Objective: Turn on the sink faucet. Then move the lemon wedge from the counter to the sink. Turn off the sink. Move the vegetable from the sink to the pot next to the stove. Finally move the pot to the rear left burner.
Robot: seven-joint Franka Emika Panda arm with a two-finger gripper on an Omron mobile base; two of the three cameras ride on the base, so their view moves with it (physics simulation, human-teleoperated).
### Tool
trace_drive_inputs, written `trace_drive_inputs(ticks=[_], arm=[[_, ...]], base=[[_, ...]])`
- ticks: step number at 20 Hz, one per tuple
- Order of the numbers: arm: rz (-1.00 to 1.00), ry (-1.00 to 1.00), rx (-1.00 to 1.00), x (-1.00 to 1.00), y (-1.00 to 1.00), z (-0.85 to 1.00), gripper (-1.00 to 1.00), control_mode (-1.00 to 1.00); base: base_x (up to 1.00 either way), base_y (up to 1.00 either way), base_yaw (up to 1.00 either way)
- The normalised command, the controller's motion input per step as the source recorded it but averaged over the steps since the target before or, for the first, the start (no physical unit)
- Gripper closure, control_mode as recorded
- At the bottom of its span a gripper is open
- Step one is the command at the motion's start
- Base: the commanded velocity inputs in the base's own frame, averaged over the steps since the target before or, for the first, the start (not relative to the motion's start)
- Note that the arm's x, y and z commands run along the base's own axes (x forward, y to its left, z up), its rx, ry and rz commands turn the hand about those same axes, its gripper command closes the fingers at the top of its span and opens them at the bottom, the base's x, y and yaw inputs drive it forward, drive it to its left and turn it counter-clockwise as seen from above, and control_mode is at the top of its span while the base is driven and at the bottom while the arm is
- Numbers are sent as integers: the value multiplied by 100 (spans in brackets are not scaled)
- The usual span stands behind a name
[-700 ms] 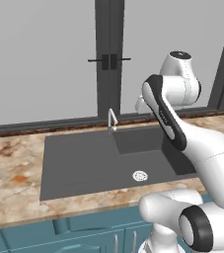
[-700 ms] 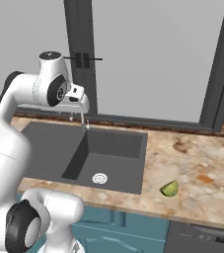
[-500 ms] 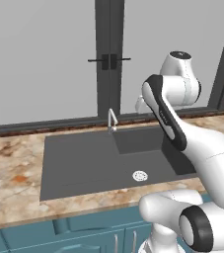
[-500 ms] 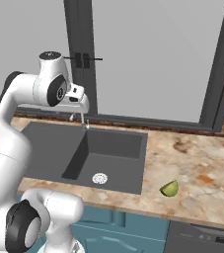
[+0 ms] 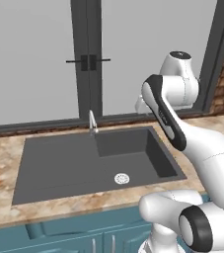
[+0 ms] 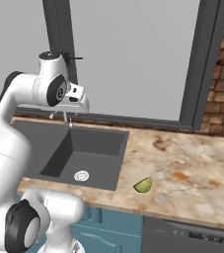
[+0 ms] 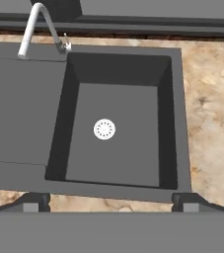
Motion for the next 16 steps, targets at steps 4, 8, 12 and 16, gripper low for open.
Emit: trace_drive_inputs(ticks=[4, 8, 12, 16], arm=[[0, 0, 0, 0, 0, 0, -100, 100], [0, 0, 0, 0, 0, 0, -100, 100], [0, 0, 0, 0, 0, 0, -100, 100], [0, 0, 0, 0, 0, 0, -100, 100]], base=[[30, -49, -1], [39, -46, -2], [33, -33, -4], [46, -15, -14]])
